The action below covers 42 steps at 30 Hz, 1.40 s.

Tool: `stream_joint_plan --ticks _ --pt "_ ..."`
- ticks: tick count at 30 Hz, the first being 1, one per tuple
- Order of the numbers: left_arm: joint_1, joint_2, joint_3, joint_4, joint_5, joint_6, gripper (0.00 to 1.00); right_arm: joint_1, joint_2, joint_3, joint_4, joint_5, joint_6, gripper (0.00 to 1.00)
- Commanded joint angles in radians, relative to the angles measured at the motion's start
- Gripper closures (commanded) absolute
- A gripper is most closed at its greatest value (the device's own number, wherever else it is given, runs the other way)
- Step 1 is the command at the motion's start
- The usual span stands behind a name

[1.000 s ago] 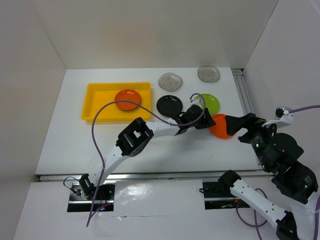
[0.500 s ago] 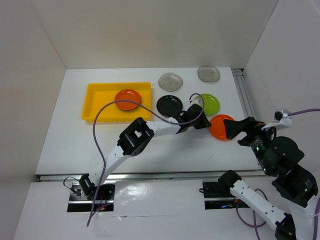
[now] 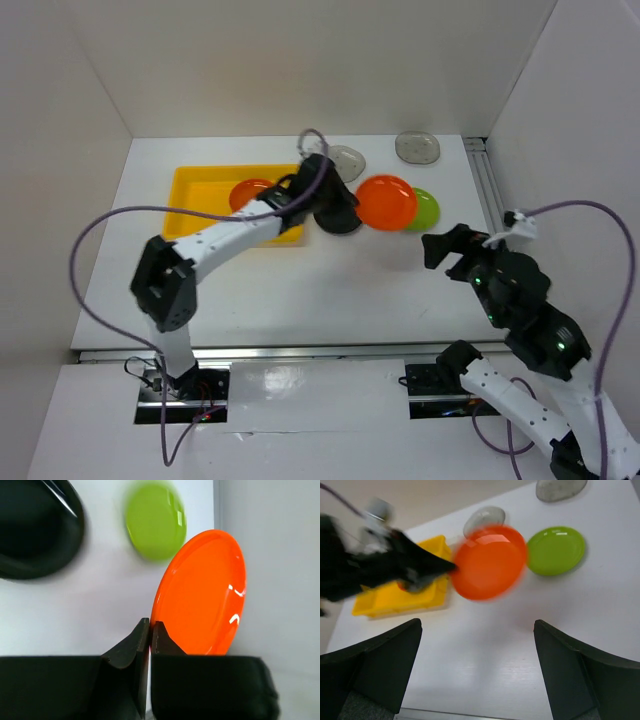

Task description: Place the plates into the plastic bin on the countertop

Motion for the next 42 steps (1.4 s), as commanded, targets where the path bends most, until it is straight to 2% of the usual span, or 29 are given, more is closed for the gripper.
stream_joint_plan --ticks 1,5,7,12,13,20,26,27,29,31,32,33,34,35,36,40,42 --pt "0.166 -0.195 -0.097 -0.067 -0.087 0.025 1.00 0.006 0.121 -0.127 0.197 -0.034 -0.015 0.00" --pt "0.369 -0.298 -0.157 -0.149 -0.174 0.071 1.00 0.006 0.283 -0.238 0.393 -0.155 0.006 0.00" --pt "0.425 -0.307 -0.157 -0.182 -0.212 0.082 1.00 0.006 0.317 -0.282 0.487 -0.222 0.015 0.00" --pt "0.565 -0.292 -0.176 -0.164 -0.265 0.113 1.00 0.006 0.365 -0.333 0.579 -0.213 0.004 0.00" --pt "0.574 -0.261 -0.176 -0.164 -0.283 0.113 1.00 0.006 0.382 -0.333 0.579 -0.180 0.004 0.00" --pt "0.643 -0.108 -0.176 -0.140 -0.283 0.123 1.00 -0.039 0.358 -0.356 0.561 -0.198 0.014 0.00" --pt "0.671 -0.074 -0.210 -0.114 -0.246 0.123 1.00 -0.048 0.334 -0.356 0.541 -0.198 0.004 0.00" --pt "0.671 -0.074 -0.210 -0.114 -0.228 0.123 0.97 -0.057 0.334 -0.356 0.541 -0.184 0.004 0.00" --pt "0.671 -0.065 -0.210 -0.114 -0.219 0.134 0.83 -0.077 0.363 -0.365 0.541 -0.175 0.004 0.00" --pt "0.671 -0.077 -0.219 -0.103 -0.184 0.145 0.48 -0.132 0.415 -0.384 0.588 -0.222 0.030 0.00" --pt "0.671 -0.086 -0.219 -0.094 -0.174 0.145 0.32 -0.248 0.501 -0.394 0.611 -0.271 0.043 0.00" --pt "0.671 -0.103 -0.229 -0.094 -0.174 0.145 0.21 -0.333 0.549 -0.411 0.693 -0.466 0.058 0.00" --pt "0.671 -0.112 -0.230 -0.094 -0.155 0.145 0.12 -0.421 0.593 -0.463 0.741 -0.571 0.089 0.00" --pt "0.660 -0.123 -0.239 -0.094 -0.142 0.145 0.08 -0.557 0.653 -0.491 0.787 -0.683 0.104 0.00" --pt "0.660 -0.143 -0.239 -0.094 -0.142 0.156 0.03 -0.598 0.666 -0.517 0.876 -0.699 0.116 0.00" --pt "0.660 -0.185 -0.239 -0.147 -0.121 0.166 0.00 -0.665 0.716 -0.536 0.943 -0.643 0.126 0.00" --pt "0.648 -0.218 -0.239 -0.216 -0.131 0.166 0.00 -0.689 0.826 -0.513 0.957 -0.653 0.117 0.00"
